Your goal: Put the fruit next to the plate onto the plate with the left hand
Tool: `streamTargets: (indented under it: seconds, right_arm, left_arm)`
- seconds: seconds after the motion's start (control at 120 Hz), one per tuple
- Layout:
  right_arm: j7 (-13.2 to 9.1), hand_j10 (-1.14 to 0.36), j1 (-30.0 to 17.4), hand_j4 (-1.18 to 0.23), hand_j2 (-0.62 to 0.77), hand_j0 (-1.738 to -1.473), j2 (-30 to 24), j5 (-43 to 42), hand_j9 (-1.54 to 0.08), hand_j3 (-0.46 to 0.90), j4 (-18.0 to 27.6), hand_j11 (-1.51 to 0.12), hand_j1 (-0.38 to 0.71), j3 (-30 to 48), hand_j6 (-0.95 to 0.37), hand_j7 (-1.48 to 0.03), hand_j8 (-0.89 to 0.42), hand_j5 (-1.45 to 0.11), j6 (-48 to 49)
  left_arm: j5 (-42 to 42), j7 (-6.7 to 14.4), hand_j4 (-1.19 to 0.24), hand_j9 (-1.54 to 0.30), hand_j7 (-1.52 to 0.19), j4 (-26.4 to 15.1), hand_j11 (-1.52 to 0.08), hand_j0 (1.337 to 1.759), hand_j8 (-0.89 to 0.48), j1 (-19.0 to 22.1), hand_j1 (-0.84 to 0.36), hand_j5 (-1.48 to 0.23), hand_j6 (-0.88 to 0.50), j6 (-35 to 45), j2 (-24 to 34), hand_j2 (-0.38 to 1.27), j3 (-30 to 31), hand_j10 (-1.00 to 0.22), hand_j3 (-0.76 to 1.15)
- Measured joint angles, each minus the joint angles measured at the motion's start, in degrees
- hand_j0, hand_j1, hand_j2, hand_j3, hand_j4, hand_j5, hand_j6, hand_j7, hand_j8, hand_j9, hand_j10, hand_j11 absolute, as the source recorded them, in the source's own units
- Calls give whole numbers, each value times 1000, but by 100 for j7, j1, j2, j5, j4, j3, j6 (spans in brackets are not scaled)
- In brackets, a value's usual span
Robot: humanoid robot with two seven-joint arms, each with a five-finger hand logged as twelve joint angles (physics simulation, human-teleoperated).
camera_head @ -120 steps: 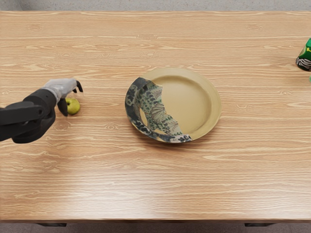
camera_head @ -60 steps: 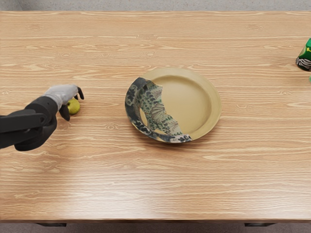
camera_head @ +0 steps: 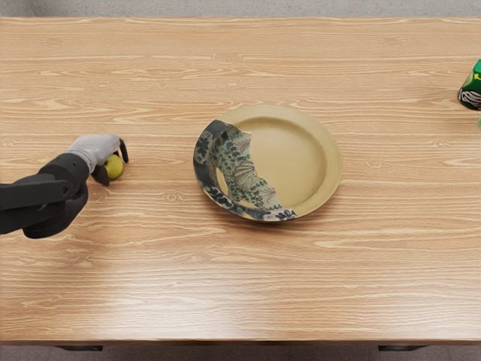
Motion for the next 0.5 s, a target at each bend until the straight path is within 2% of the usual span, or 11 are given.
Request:
streamTargets:
  seconds: [0.05,0.183,0.208,0.258,0.375,0.383,0.408,0.442,0.475,0.492,0.5]
  right_arm:
    - [0,-36,0,-36,-7,-1658,0,0,-46,0,0,-46,-306,0,-36,-46,-36,-46,0]
    - [2,-35,0,-35,-7,-1658,0,0,-46,0,-4,-46,-307,0,-35,-46,-35,-46,0]
    - [4,-35,0,-35,-7,-1658,0,0,-46,0,-5,-46,-307,0,-36,-46,-35,-46,-1]
    - [6,-36,0,-36,-7,-1658,0,0,-46,0,-7,-46,-307,0,-36,-46,-36,-46,-3]
    - [26,-35,0,-35,-7,-1658,0,1,-46,0,-8,-46,-307,0,-36,-46,-36,-46,-7]
    - [28,-35,0,-35,-7,-1658,0,1,-46,0,-8,-46,-307,0,-36,-46,-36,-46,-7]
    - [32,-36,0,-36,-7,-1658,0,1,-46,0,-8,-46,-307,0,-36,-46,-36,-46,-7]
    - [36,-36,0,-35,-7,-1658,0,1,-46,0,-8,-46,-307,0,-36,-46,-36,-46,-8]
    - [40,-36,0,-36,-7,-1658,0,0,-46,0,-11,-46,-307,0,-36,-46,-36,-46,-8]
    - [41,-36,0,-36,-7,-1658,0,0,-46,0,-12,-46,-307,0,-36,-46,-36,-46,-8]
    - [42,-36,0,-36,-7,-1658,0,0,-46,0,-12,-46,-307,0,-36,-46,-36,-46,-8]
  left_arm:
    - [5,0,-580,-767,-763,1,-766,1657,-435,11,-284,-758,-410,11,-1,92,-1,-576,190]
    - [-9,4,-643,-888,-884,-11,-886,1664,-352,11,-321,-889,-330,19,0,138,3,-660,204]
    - [11,8,-638,-912,-906,-21,-910,1668,-327,37,-334,-906,-296,24,-6,58,1,-660,316]
    - [31,19,-593,-965,-951,-37,-962,1675,-284,58,-358,-947,-250,33,-23,4,-1,-646,437]
    - [45,26,-525,-1062,-1049,-56,-1070,1686,-193,99,-390,-1040,-153,52,-31,-84,-3,-601,563]
    - [44,28,-527,-1067,-1055,-58,-1075,1701,-192,99,-387,-1049,-155,52,-28,-76,-2,-598,590]
    - [45,28,-518,-1082,-1072,-68,-1091,1680,-179,106,-403,-1067,-129,49,-26,-107,-2,-596,573]
    - [34,22,-523,-1099,-1091,-80,-1110,1692,-164,108,-413,-1086,-119,50,-26,-101,-2,-584,599]
    - [24,23,-535,-1110,-1108,-100,-1119,1722,-156,104,-410,-1103,-126,57,-25,-75,-2,-581,549]
    - [22,26,-535,-1113,-1115,-110,-1119,1716,-150,103,-416,-1111,-120,56,-25,-74,-2,-585,555]
    - [18,28,-539,-1115,-1119,-114,-1120,1735,-149,105,-422,-1114,-119,55,-25,-65,-2,-585,545]
